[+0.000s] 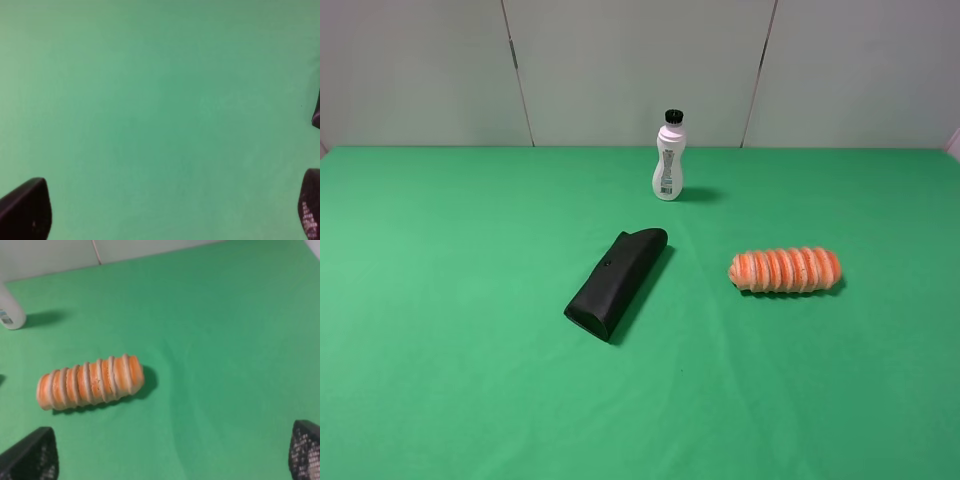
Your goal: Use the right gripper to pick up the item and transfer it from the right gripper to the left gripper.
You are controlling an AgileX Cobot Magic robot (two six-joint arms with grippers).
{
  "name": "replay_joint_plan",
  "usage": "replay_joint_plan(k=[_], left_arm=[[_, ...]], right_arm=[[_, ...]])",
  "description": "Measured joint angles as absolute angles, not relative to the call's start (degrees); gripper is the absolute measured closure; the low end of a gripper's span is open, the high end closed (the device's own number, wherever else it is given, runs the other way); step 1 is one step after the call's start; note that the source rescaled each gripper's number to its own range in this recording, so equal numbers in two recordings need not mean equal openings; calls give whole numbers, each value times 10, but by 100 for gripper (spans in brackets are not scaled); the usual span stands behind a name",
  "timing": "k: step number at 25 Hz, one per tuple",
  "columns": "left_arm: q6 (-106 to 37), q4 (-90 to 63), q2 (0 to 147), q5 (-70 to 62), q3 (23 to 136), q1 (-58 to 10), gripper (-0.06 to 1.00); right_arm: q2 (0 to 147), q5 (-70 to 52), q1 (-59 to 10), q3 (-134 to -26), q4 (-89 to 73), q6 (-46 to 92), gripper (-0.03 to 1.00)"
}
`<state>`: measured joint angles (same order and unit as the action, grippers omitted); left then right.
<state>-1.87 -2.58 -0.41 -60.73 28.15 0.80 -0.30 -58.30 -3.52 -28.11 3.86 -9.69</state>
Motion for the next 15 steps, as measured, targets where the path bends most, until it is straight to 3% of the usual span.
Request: replay_joint_plan(k=[15], left_arm=[[-19, -26, -4, -607, 282, 8, -4]], right_arm=[[-3, -583, -35, -281, 39, -97, -3]])
